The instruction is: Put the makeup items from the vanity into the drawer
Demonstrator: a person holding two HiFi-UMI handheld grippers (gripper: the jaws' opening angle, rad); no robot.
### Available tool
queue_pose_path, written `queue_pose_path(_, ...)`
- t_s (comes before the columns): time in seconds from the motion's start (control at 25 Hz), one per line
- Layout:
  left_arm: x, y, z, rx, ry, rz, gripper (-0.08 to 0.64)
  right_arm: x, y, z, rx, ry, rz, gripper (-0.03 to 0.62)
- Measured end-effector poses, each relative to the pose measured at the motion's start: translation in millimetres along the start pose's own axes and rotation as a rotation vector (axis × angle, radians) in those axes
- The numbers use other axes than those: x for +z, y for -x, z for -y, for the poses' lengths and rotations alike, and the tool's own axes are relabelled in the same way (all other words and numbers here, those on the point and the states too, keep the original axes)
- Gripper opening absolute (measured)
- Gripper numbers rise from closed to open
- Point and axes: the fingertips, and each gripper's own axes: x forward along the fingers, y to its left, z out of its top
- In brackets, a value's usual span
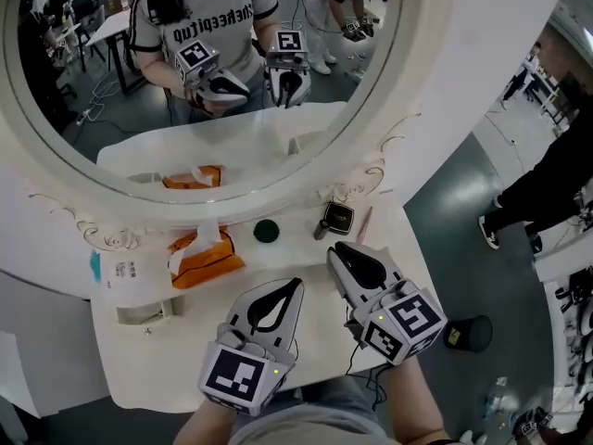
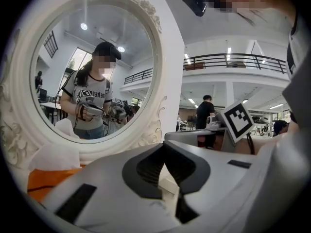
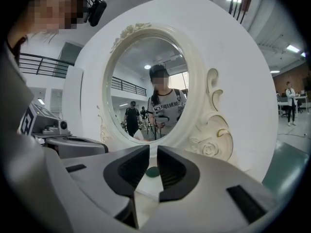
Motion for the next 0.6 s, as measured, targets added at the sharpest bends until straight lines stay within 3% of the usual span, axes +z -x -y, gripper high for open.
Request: queue_pose_path(0.6, -9, -17, -25, 0.039, 0.028, -0.027, 0.040, -44, -43, 48, -0.057, -0.038, -0.142, 0.130)
